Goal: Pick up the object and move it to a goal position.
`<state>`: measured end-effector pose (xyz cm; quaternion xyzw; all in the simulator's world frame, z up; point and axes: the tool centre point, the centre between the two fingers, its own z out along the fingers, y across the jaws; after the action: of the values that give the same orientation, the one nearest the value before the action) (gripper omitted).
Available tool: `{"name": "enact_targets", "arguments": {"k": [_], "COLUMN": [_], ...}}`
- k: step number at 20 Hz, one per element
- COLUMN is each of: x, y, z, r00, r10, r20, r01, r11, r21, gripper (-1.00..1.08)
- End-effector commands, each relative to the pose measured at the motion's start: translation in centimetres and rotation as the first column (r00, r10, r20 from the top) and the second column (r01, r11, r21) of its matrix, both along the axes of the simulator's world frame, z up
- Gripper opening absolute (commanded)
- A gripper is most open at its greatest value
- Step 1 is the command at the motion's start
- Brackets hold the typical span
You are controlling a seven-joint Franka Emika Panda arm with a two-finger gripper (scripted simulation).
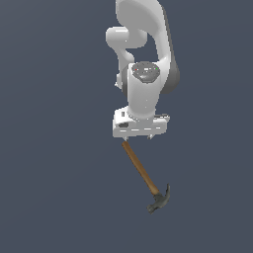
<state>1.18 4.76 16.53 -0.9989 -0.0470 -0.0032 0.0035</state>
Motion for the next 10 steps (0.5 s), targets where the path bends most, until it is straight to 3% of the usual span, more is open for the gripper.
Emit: {"name": "enact_targets", "arguments": {"k": [1,10], "x": [0.6,4.1], "y": [0.3,2.1], "z": [-0.6,-4.6], "r00": [1.0,0.991], "r10": [0.019,0.137], "r20": [-0.001,-0.003], "r01": [-0.019,-0.137], "r11": [1.0,0.991], "r21": [-0.001,-0.006], "gripper": [1.0,1.0]}}
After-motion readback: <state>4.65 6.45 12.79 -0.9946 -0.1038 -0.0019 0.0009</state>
